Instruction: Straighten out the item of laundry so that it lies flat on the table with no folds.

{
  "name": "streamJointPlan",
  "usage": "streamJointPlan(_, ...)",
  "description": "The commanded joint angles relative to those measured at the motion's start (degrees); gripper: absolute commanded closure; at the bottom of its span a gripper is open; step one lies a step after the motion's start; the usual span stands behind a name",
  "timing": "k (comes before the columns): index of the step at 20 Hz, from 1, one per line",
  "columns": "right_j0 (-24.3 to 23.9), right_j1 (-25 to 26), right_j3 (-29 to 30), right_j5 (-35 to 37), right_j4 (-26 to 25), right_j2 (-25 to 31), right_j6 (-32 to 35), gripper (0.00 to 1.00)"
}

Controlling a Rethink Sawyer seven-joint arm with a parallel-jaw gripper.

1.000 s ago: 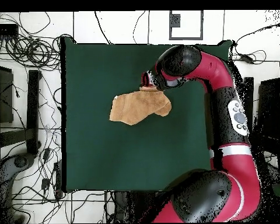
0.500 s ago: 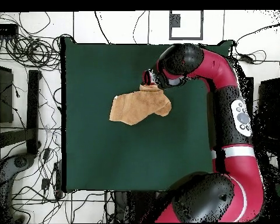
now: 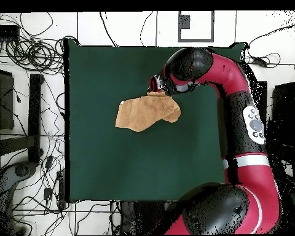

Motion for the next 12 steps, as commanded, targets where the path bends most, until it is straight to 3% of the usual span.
streamJointPlan(1,0.1,4.4,4.5,0.1,-0.5,6.6,-23.1,0.00)
streamJointPlan(12,0.2,7.1,1.0,6.9,0.8,9.0,-29.6,0.00)
